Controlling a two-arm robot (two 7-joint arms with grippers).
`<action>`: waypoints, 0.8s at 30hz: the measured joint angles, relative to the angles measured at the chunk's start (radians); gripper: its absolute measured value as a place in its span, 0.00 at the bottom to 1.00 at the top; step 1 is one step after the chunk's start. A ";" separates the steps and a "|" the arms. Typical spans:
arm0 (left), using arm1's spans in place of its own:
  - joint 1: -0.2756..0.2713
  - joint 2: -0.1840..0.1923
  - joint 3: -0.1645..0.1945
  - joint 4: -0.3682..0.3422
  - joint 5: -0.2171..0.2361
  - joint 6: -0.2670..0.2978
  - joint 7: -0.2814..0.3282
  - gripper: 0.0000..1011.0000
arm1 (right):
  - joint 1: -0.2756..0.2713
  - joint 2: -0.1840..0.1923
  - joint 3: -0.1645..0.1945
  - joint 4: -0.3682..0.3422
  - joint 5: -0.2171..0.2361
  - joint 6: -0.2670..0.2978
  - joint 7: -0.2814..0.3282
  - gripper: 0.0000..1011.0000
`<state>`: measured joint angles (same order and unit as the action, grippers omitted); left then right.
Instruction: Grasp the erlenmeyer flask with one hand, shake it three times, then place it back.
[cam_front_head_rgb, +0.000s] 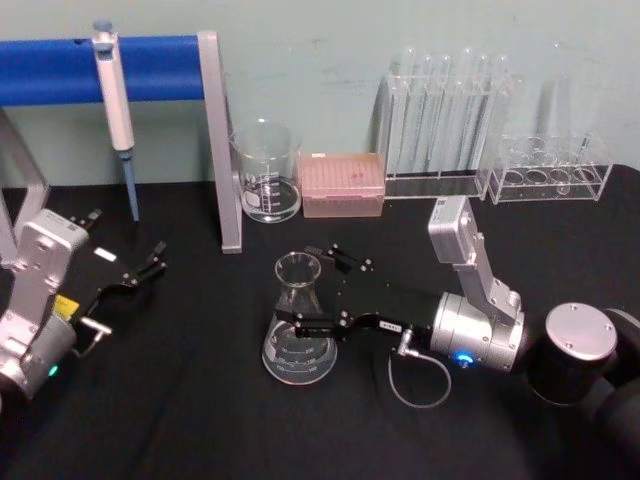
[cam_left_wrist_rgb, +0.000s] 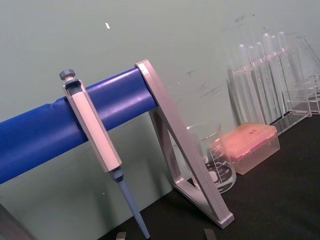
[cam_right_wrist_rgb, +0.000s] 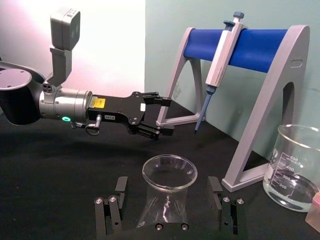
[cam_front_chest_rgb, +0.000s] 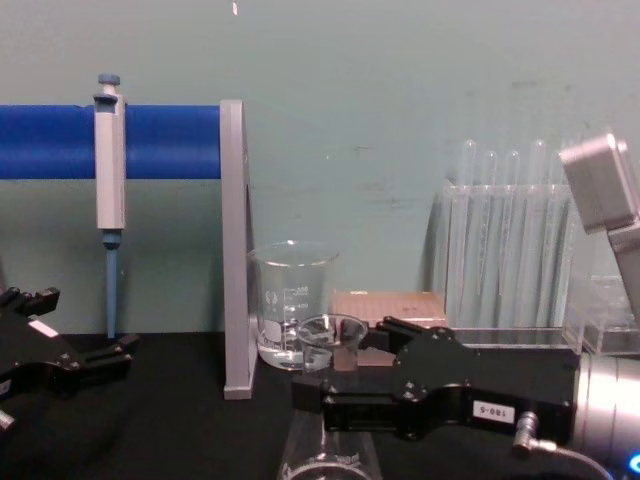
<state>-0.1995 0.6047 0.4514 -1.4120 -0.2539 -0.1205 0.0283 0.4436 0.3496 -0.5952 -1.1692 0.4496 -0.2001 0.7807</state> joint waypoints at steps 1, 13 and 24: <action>0.000 0.000 0.000 0.000 0.000 0.000 0.000 0.99 | 0.001 -0.001 -0.001 0.002 0.000 0.000 0.001 0.99; 0.000 0.000 0.000 0.000 0.000 0.000 0.000 0.99 | 0.016 -0.007 -0.006 0.019 0.005 0.007 0.005 0.99; 0.000 0.000 0.000 0.000 0.000 0.000 0.000 0.99 | 0.015 -0.008 -0.010 0.016 0.008 0.010 0.006 0.99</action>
<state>-0.1995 0.6047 0.4514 -1.4120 -0.2539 -0.1205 0.0283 0.4583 0.3419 -0.6056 -1.1530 0.4575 -0.1899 0.7868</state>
